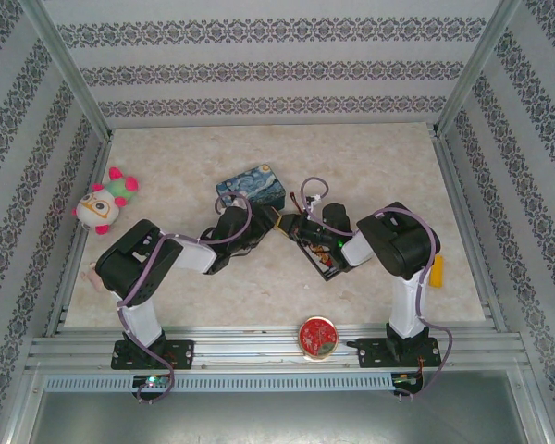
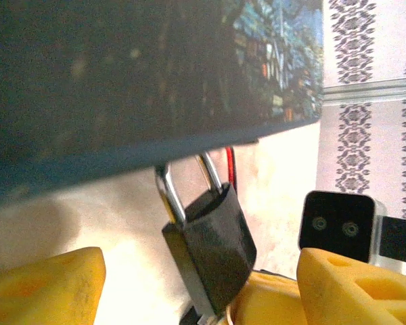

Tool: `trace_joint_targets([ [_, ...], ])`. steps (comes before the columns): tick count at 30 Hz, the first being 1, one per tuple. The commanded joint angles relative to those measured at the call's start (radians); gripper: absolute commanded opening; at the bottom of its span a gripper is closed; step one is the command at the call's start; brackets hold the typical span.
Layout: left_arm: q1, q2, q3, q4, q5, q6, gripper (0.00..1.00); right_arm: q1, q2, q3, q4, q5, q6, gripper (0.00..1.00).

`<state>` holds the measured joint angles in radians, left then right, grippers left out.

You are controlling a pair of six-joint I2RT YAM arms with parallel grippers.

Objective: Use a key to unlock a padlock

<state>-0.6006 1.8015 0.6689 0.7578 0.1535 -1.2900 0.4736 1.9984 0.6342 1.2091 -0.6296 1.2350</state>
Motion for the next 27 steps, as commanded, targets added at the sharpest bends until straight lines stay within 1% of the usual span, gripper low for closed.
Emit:
trace_joint_targets([
  [1,-0.040,-0.003,-0.053,0.146,-0.010,-0.018,0.74,0.000,-0.029,0.016,0.162,0.080,-0.014,0.00],
  [6,-0.039,0.029,-0.081,0.300,-0.074,-0.047,0.76,0.006,-0.036,0.004,0.153,0.090,-0.019,0.00],
  [9,-0.039,0.053,-0.094,0.397,-0.112,-0.054,0.75,0.017,-0.035,0.001,0.152,0.100,-0.019,0.00],
  [13,-0.039,0.074,-0.103,0.459,-0.174,-0.054,0.73,0.029,-0.027,0.005,0.153,0.108,-0.018,0.00],
  [18,-0.039,0.092,-0.092,0.451,-0.241,-0.058,0.66,0.039,-0.020,0.018,0.152,0.108,-0.015,0.00],
  [21,-0.037,0.103,-0.071,0.402,-0.244,-0.069,0.60,0.040,-0.018,0.022,0.150,0.108,-0.014,0.00],
  [24,-0.032,0.120,-0.064,0.406,-0.248,-0.078,0.50,0.045,-0.016,0.022,0.150,0.108,-0.015,0.00],
  [27,-0.025,0.137,-0.049,0.409,-0.235,-0.083,0.45,0.050,-0.011,0.024,0.150,0.110,-0.014,0.00],
])
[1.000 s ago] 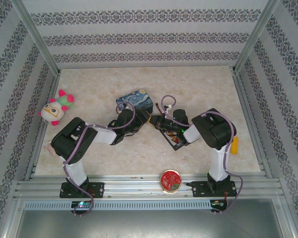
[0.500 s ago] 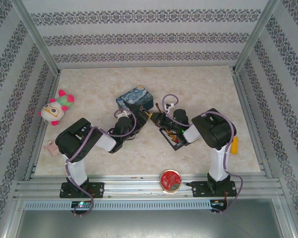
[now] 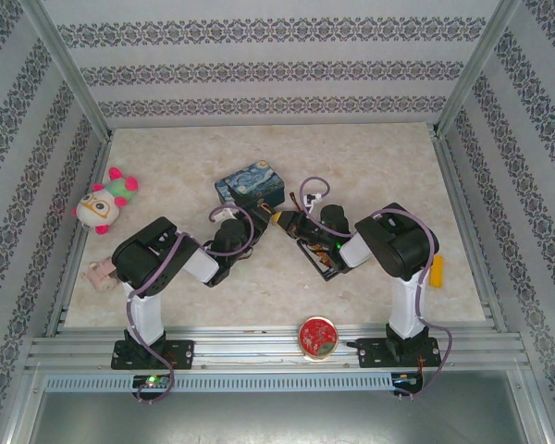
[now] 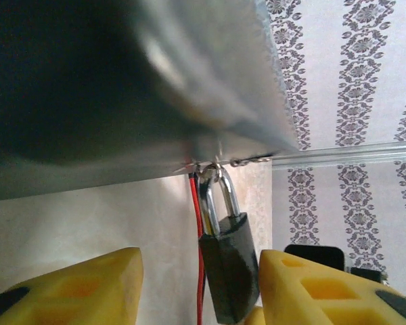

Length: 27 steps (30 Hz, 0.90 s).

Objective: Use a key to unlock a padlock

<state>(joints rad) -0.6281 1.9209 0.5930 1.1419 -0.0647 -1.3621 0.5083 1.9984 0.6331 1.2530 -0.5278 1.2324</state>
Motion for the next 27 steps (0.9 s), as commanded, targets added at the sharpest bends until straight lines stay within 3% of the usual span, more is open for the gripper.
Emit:
trace_joint_targets([
  [1,0.002,0.024,0.032,0.027,-0.011,-0.011,0.43,0.017,-0.006,0.027,0.106,0.006,-0.011,0.00],
  [9,0.006,0.052,0.046,0.073,-0.014,-0.013,0.42,0.027,0.012,0.040,0.112,0.009,-0.007,0.00],
  [15,0.011,0.066,0.065,0.090,-0.017,-0.009,0.22,0.030,0.022,0.046,0.112,0.013,-0.007,0.00],
  [20,0.013,0.073,0.062,0.101,-0.005,-0.003,0.01,0.027,0.025,0.054,0.111,0.030,-0.015,0.00],
  [27,0.009,0.063,0.038,0.090,0.036,0.012,0.00,0.017,0.024,0.091,0.110,0.061,-0.046,0.02],
])
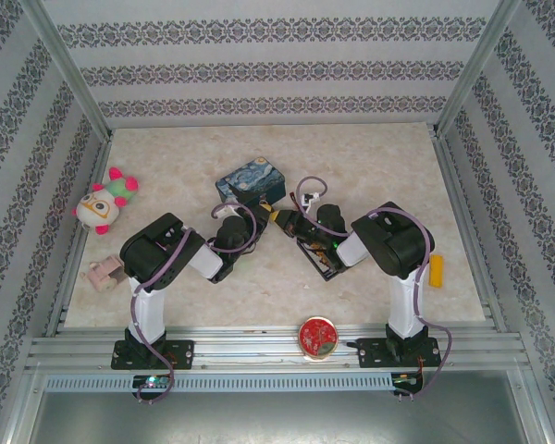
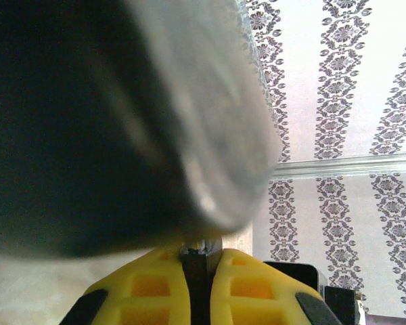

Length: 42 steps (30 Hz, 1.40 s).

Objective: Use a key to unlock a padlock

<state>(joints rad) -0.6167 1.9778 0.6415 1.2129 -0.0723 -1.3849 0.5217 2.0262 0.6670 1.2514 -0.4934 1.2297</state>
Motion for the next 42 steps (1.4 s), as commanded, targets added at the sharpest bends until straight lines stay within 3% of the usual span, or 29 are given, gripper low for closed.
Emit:
trace_joint_targets([
  [1,-0.006,0.005,-0.014,0.014,0.050,0.037,0.00,0.003,-0.008,0.065,0.104,0.029,-0.052,0.06],
  [6,-0.033,-0.006,-0.032,0.017,0.068,0.041,0.00,0.001,-0.065,0.074,-0.018,0.040,-0.143,0.13],
  [10,-0.051,-0.016,-0.053,0.020,0.072,0.028,0.00,0.000,-0.133,0.041,-0.113,0.062,-0.208,0.09],
  [13,-0.054,-0.016,-0.075,0.048,0.049,0.013,0.00,0.001,-0.176,0.020,-0.155,0.053,-0.229,0.29],
  [18,-0.049,-0.012,-0.091,0.070,-0.006,0.006,0.00,0.012,-0.258,-0.026,-0.299,0.069,-0.288,0.39],
  [22,-0.048,0.004,-0.090,0.074,-0.014,-0.015,0.00,0.023,-0.353,-0.079,-0.428,0.111,-0.367,0.39],
  [24,-0.046,0.009,-0.091,0.077,-0.008,-0.027,0.00,0.040,-0.410,-0.090,-0.525,0.139,-0.437,0.34],
  [29,-0.046,-0.012,-0.103,0.066,-0.006,-0.038,0.00,0.134,-0.514,-0.038,-0.870,0.296,-0.670,0.30],
  [33,-0.044,-0.056,-0.108,-0.003,0.014,-0.061,0.00,0.202,-0.523,0.010,-0.991,0.386,-0.792,0.27],
  [37,-0.033,-0.127,-0.102,-0.152,0.086,-0.097,0.00,0.260,-0.517,0.047,-1.062,0.515,-0.936,0.27],
  [42,-0.025,-0.261,-0.078,-0.458,0.132,-0.077,0.00,0.292,-0.494,0.076,-1.082,0.621,-1.064,0.29],
])
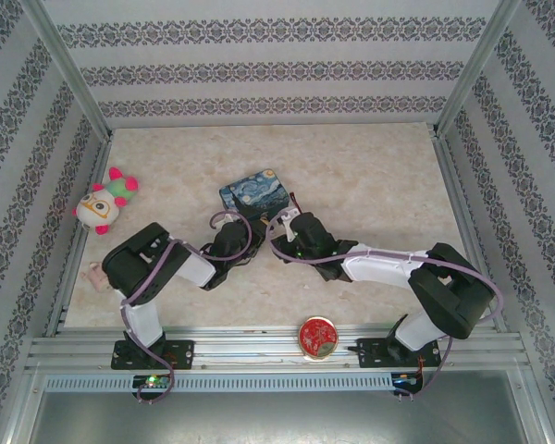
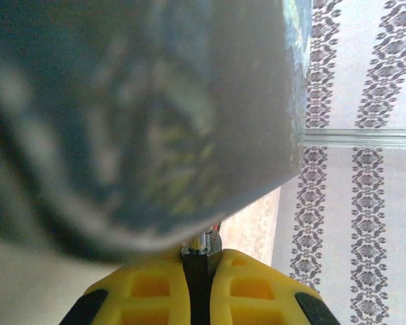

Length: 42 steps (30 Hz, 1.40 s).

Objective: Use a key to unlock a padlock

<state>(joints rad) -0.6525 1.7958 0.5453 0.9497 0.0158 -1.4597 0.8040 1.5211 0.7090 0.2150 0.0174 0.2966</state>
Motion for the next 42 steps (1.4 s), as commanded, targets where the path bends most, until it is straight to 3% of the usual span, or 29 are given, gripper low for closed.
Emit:
trace_joint_targets([
  [1,0.011,-0.105,0.025,-0.257,0.041,0.011,0.00,0.014,0.015,0.039,-0.044,0.118,-0.152,0.30],
  [9,0.032,-0.167,0.071,-0.410,0.065,0.049,0.00,0.075,0.031,0.036,-0.015,0.165,-0.284,0.32],
  [15,0.039,-0.159,0.075,-0.409,0.084,0.038,0.00,0.116,0.029,0.021,0.006,0.159,-0.326,0.33],
  [32,0.039,-0.111,0.073,-0.352,0.142,0.005,0.00,0.107,0.170,0.126,0.024,0.218,-0.347,0.32],
  [42,0.039,-0.111,0.069,-0.335,0.173,0.003,0.00,0.061,0.233,0.161,0.065,0.161,-0.322,0.15],
])
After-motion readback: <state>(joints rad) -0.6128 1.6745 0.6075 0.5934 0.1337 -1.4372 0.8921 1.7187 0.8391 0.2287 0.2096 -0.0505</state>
